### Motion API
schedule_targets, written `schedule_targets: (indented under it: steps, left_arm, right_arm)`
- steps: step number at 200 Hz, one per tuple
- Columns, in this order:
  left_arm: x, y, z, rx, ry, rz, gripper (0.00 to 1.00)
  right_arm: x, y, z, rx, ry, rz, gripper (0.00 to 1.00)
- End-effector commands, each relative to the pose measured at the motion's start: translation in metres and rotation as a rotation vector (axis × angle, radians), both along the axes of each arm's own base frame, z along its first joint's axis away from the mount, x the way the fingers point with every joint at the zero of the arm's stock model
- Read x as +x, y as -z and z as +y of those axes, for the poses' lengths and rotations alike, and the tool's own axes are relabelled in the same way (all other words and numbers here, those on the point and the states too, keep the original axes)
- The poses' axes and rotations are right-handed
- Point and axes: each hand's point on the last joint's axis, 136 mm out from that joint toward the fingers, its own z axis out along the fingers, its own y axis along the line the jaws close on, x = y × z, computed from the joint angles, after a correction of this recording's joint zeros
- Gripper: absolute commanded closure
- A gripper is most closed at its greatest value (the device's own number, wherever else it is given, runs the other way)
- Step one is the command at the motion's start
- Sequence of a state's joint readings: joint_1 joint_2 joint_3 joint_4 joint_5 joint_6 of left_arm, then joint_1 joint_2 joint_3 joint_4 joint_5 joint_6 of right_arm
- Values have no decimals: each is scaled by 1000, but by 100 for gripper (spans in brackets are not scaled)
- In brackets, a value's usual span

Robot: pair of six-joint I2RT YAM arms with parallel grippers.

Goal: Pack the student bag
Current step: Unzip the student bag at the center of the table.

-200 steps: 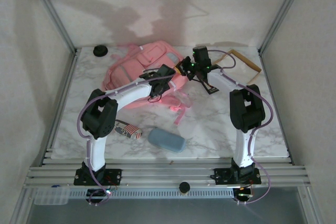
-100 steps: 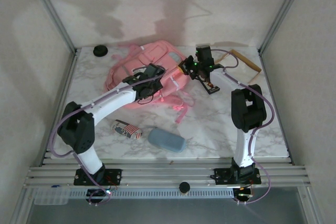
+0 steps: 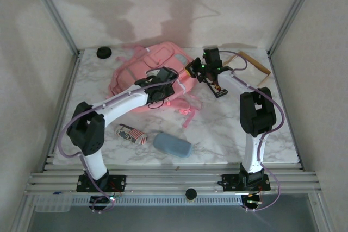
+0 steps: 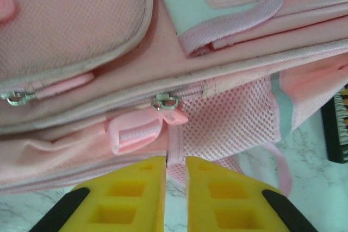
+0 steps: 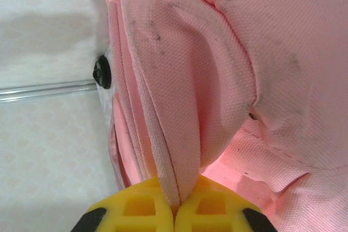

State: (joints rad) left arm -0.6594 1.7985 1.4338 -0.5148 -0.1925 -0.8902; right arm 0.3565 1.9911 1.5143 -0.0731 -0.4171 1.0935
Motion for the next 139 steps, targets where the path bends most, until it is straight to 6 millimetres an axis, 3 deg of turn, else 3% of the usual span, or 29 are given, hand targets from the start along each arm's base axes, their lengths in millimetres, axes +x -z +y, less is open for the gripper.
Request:
schedule_targets:
  steps: [1, 28, 49, 74, 98, 112, 139]
  left_arm:
    - [8, -23, 47, 142, -41, -52, 76]
    - [5, -21, 106, 73, -131, -57, 59]
    - [2, -14, 152, 32, -233, -35, 52]
    - [-4, -7, 201, -3, -343, -16, 47]
    - [1, 14, 217, -89, -353, 26, 40]
    - [4, 25, 222, -103, -350, 52, 39]
    - [0, 46, 234, -112, -392, 88, 37]
  right_arm:
    - [22, -29, -27, -38, 43, -134, 100]
    - [40, -22, -32, -31, 11, -139, 99]
    - [36, -20, -28, -58, -32, -137, 77]
    - [9, -22, -33, -141, -97, -179, 56]
    - [-23, -30, -28, -218, -286, -324, 53]
    - [-42, -25, -25, -270, -402, -395, 54]
    - [-79, -8, 1, -334, -660, -521, 58]
